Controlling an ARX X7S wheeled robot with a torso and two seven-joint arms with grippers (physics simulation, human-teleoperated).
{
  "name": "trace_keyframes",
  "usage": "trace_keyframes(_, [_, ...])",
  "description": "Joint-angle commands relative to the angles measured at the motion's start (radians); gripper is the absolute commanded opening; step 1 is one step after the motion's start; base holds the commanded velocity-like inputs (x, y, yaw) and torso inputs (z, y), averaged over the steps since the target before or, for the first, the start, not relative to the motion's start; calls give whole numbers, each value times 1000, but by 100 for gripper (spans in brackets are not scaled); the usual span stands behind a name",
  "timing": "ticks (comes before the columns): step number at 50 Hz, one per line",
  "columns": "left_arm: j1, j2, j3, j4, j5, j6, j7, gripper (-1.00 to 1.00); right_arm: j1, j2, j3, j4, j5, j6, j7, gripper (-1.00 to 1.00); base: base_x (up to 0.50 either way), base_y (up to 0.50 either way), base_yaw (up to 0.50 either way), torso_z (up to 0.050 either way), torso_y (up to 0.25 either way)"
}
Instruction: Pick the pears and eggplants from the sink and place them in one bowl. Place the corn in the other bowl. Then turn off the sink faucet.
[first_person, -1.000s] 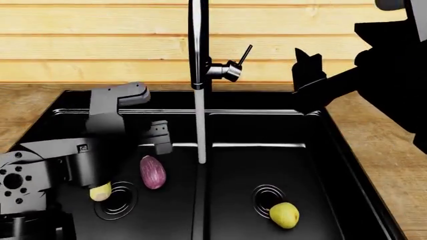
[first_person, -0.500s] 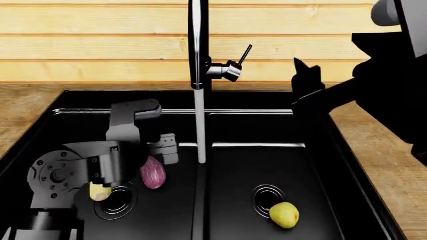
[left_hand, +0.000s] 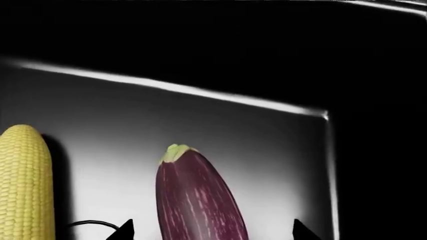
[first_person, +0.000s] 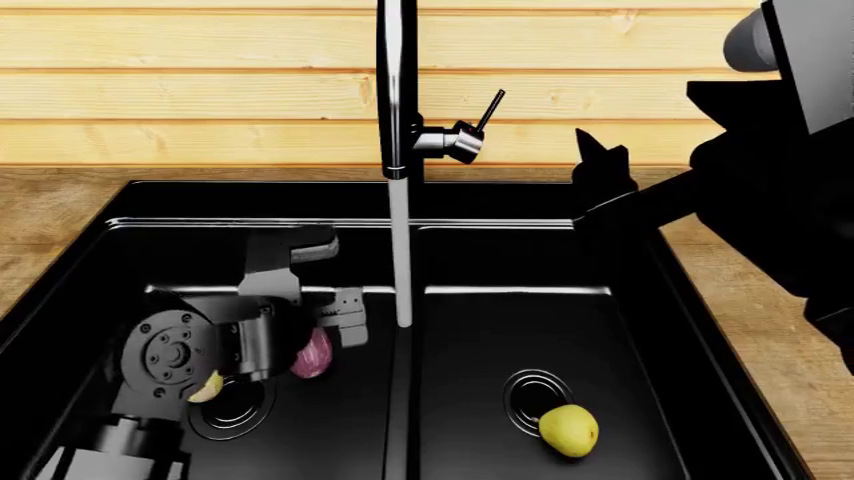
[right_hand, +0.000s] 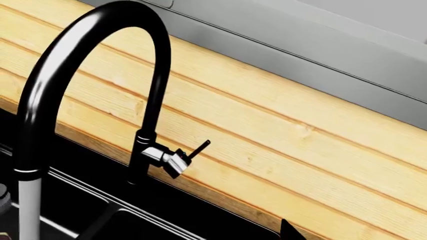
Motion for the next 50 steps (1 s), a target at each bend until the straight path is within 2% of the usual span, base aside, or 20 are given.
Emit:
trace_keyframes(1, [18, 4, 34, -51, 43, 42, 43, 100, -7, 1, -1, -7, -12, -12, -17, 100, 0, 0, 0, 0, 0])
trace_keyframes(34, [93, 31, 171, -186, 172, 155, 176, 100, -50, 17, 4, -32, -48, -47, -56, 100, 0, 0, 0, 0, 0])
trace_keyframes(35, [93, 30, 181, -185, 179, 156, 182, -100, -49, 17, 2, -32, -48, -47, -56, 100, 0, 0, 0, 0, 0])
trace_keyframes(46, [100, 25, 209, -173, 189, 152, 196, -100, -51, 23, -2, -38, -48, -57, -59, 100, 1, 0, 0, 0, 0])
trace_keyframes(50, [108, -4, 210, -57, 191, 167, 186, -100, -42, 26, -7, -37, -39, -60, -53, 100, 3, 0, -1, 0, 0])
